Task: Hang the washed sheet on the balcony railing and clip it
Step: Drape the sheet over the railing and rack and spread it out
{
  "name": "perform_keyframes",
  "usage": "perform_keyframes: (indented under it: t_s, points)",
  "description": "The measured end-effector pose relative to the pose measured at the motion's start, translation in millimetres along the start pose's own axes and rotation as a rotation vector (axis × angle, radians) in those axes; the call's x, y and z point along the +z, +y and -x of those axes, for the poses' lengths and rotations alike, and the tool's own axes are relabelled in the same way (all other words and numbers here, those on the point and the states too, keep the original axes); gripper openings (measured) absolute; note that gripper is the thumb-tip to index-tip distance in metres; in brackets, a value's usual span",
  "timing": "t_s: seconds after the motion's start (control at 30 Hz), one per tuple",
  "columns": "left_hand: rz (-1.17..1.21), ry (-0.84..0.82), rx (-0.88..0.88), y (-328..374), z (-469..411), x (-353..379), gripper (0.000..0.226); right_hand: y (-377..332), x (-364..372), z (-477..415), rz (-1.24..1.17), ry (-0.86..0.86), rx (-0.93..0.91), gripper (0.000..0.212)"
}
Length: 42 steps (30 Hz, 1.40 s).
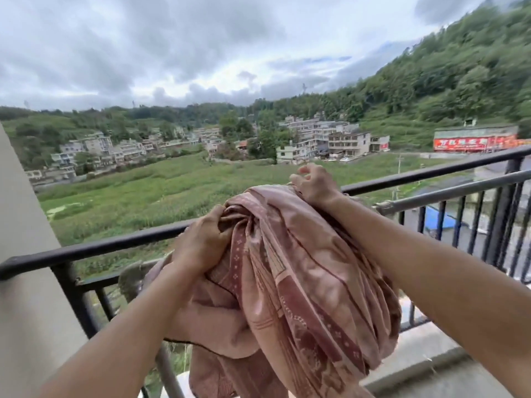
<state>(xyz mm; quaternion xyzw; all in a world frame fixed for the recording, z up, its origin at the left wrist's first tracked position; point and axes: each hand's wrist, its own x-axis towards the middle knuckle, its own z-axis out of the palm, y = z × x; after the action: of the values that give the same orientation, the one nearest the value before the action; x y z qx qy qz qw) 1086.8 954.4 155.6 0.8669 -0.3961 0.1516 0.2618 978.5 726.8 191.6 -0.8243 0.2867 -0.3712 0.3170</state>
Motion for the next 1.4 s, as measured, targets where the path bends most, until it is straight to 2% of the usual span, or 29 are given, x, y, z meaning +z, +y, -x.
perform_keyframes:
  t_s: [0.1, 0.17, 0.27, 0.33, 0.4, 0.43, 0.5, 0.53, 0.6, 0.7, 0.8, 0.87, 0.93, 1.03, 1.1, 1.17, 1.23, 1.33, 1.4]
  points:
    - [0.084, -0.071, 0.005, -7, -13, 1, 0.045, 25, -25, 59, 0.113, 0.327, -0.154, 0.043]
    - [0.110, -0.083, 0.008, -11, -17, 4, 0.046, 52, -35, 102, 0.081, 0.441, -0.106, 0.066]
    - [0.092, -0.067, 0.018, -13, -22, 8, 0.040, 86, -35, 173, -0.158, 0.297, 0.078, 0.105]
    - [0.077, -0.051, 0.016, -11, -22, 9, 0.032, 87, -26, 207, -0.318, 0.137, 0.101, 0.111]
    - [0.059, -0.032, 0.024, -8, -16, 7, 0.030, 84, -20, 214, -0.306, 0.033, 0.091, 0.094]
    - [0.042, -0.008, 0.035, -7, -12, 5, 0.030, 80, -22, 209, -0.290, 0.037, 0.083, 0.074]
    - [-0.005, 0.076, 0.067, -6, -3, -3, 0.036, 63, -40, 187, -0.257, 0.154, 0.047, 0.033]
    - [-0.033, 0.131, 0.080, -6, 1, -10, 0.040, 55, -56, 168, -0.224, 0.257, 0.023, 0.024]
    - [-0.071, 0.227, 0.110, -10, 7, -26, 0.043, 36, -97, 121, -0.167, 0.460, -0.029, 0.018]
    - [-0.086, 0.355, 0.167, -12, 13, -55, 0.037, 4, -151, 42, -0.089, 0.633, -0.106, 0.020]
    - [-0.106, 0.510, 0.142, -10, 19, -86, 0.053, -32, -168, -17, -0.093, 0.614, -0.165, 0.021]
    - [-0.154, 0.556, 0.090, -12, 21, -103, 0.060, -47, -162, -46, -0.121, 0.613, -0.171, 0.016]
    - [-0.210, 0.532, 0.037, -18, 24, -112, 0.056, -49, -140, -66, -0.213, 0.515, -0.111, 0.012]
    - [-0.279, 0.415, -0.088, -31, 31, -103, 0.044, -20, -81, -76, 0.064, 0.313, 0.092, 0.024]
    - [-0.290, 0.332, -0.173, -39, 38, -88, 0.043, 5, -39, -63, 0.089, 0.060, 0.176, 0.025]
    - [-0.275, 0.285, -0.236, -46, 43, -75, 0.043, 21, -11, -43, 0.056, -0.234, 0.184, 0.020]
    - [-0.249, 0.277, -0.286, -48, 46, -65, 0.042, 24, 0, -25, -0.013, -0.390, 0.116, 0.028]
    - [-0.213, 0.261, -0.348, -47, 42, -58, 0.039, 0, -8, 19, -0.255, -0.458, -0.149, 0.039]
    - [-0.093, 0.256, -0.386, -44, 35, -60, 0.035, -19, -18, 49, -0.192, -0.596, -0.348, 0.063]
